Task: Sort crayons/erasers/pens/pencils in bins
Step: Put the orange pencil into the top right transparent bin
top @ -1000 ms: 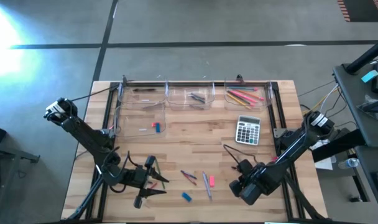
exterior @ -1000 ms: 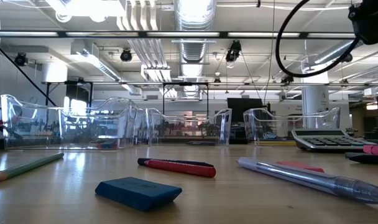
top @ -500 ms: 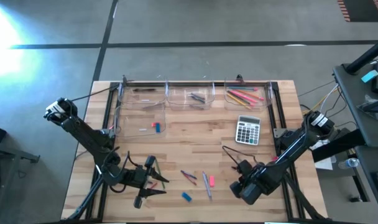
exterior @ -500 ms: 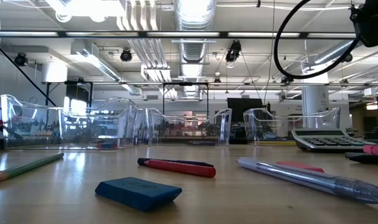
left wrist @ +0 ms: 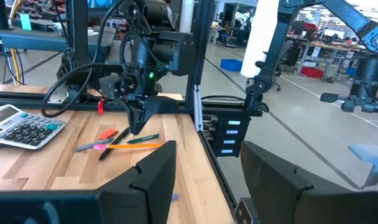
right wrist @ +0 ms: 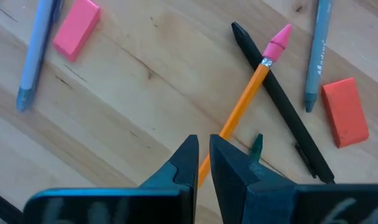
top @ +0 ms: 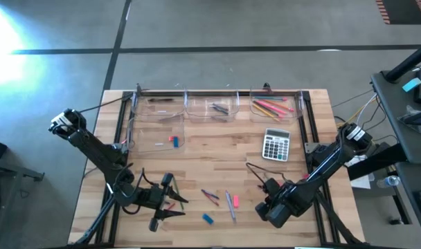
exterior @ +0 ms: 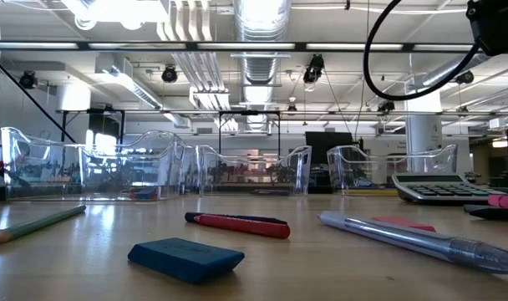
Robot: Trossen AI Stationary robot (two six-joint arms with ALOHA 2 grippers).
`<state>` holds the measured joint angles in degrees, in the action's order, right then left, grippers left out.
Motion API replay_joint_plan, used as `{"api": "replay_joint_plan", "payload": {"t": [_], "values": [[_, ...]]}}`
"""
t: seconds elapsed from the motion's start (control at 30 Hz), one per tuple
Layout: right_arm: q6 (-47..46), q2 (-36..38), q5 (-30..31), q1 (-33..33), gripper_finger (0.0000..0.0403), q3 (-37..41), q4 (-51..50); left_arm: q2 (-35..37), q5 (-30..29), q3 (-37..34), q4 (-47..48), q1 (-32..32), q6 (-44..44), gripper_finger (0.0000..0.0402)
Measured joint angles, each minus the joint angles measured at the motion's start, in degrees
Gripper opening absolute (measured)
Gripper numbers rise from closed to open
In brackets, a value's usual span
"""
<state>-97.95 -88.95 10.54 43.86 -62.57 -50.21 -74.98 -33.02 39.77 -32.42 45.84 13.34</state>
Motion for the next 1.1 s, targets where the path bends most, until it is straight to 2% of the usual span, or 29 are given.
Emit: {"api": "replay_joint_plan", "payload": {"t": [0.27,0.47,0.87,0.97,1.1], "values": [[-1.1,0.0,0.0,0.0,0.0034,0.0,-0.1,0.0,0.0,0.0,0.0,0.0,0.0,0.0167],[4.9,0.0,0.2,0.0,0.0034,0.0,-0.1,0.0,0.0,0.0,0.0,0.0,0.0,0.0166],[5.7,0.3,4.5,0.0,0.0036,0.0,0.5,0.0,0.0,0.0,0.0,0.0,0.0,0.0166],[7.3,0.3,4.5,0.0,0.0052,0.0,1.8,0.0,0.0,0.0,0.0,0.0,0.0,0.0166],[7.6,0.3,2.3,0.0,0.0104,0.0,3.9,0.0,0.0,0.0,0.0,0.0,0.0,0.0167]]}}
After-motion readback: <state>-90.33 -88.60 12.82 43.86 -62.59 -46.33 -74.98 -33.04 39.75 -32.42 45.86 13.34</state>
